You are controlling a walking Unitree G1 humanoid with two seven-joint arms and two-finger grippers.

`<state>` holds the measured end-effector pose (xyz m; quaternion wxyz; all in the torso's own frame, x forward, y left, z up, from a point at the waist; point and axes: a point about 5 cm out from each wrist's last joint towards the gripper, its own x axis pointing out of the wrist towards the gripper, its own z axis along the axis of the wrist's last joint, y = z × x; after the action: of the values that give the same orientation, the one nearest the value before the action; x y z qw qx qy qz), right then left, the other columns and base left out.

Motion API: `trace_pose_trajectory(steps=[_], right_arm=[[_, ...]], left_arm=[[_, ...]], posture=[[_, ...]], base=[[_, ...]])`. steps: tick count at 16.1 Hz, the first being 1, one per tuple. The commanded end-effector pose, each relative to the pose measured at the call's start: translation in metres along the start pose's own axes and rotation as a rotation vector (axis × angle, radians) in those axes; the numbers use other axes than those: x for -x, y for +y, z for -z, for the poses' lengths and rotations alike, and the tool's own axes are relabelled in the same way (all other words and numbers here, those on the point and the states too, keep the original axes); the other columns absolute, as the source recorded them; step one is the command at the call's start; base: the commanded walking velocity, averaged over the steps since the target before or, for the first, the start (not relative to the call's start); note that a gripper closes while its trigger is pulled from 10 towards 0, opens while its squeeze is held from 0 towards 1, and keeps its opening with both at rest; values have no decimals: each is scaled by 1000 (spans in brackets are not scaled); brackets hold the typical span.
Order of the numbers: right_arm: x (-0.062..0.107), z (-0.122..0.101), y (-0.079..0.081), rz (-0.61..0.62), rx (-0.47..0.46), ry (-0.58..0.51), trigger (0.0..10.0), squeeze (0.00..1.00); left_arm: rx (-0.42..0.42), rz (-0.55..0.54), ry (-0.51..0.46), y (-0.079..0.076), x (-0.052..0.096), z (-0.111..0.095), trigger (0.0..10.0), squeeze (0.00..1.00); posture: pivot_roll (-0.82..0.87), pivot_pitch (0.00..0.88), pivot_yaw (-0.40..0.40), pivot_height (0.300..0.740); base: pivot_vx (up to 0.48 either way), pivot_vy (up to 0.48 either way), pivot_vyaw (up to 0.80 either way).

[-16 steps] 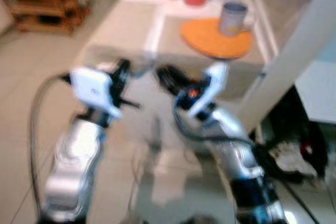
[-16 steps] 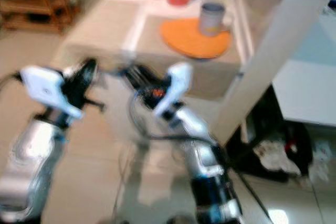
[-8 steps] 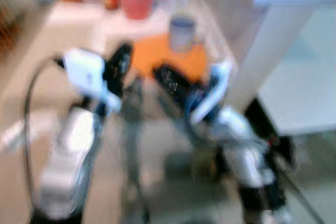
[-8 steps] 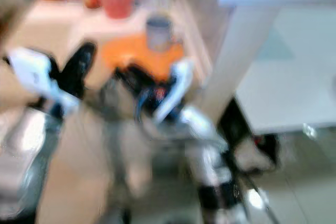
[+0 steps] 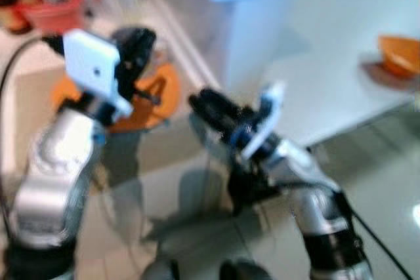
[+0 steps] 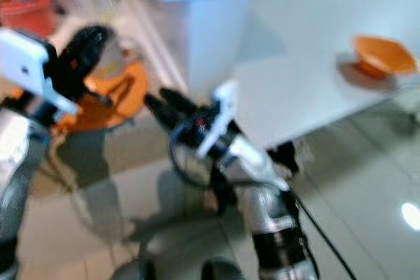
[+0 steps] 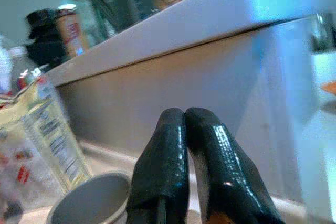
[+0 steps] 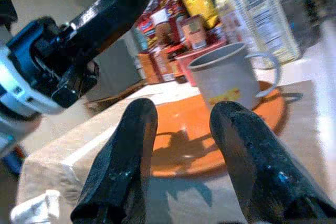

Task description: Setting the table

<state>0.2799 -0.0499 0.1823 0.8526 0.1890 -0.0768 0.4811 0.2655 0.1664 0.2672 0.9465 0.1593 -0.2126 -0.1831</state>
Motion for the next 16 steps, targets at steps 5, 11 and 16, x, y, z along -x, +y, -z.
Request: trace_pose_trajectory(steps=[5, 11, 16], right_arm=[[0, 2, -18, 136, 94, 54, 10000, 0], [0, 2, -19, 155, 115, 56, 10000, 0], [3, 5, -19, 169, 121, 75, 10000, 0]], left_arm=[[-341, 117, 221, 35, -18, 28, 10000, 1000], [-439, 272, 294, 60, -50, 42, 10000, 1000], [-410, 527, 357, 56, -63, 48, 10000, 1000]], posture=[[-67, 80, -12, 740], [-79, 95, -9, 740], [-91, 110, -4, 740]], base=[[0, 0, 0], [0, 0, 0], [0, 0, 0]])
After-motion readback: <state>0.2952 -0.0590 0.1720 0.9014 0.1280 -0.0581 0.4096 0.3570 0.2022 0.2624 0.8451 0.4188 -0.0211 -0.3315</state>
